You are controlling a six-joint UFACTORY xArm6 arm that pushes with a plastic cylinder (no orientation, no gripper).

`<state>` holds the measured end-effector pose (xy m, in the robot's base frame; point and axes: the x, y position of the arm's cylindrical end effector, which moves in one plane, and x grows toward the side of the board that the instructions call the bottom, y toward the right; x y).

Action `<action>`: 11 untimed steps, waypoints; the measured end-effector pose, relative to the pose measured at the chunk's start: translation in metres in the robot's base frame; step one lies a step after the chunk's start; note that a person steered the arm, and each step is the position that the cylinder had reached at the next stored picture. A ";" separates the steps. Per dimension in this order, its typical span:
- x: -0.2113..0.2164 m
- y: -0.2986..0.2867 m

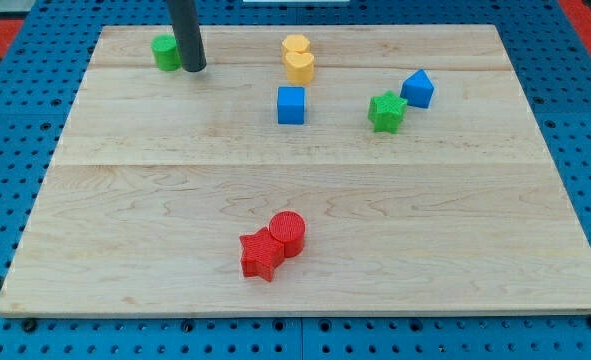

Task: Separate the yellow blocks

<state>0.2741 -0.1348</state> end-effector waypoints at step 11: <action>0.133 0.179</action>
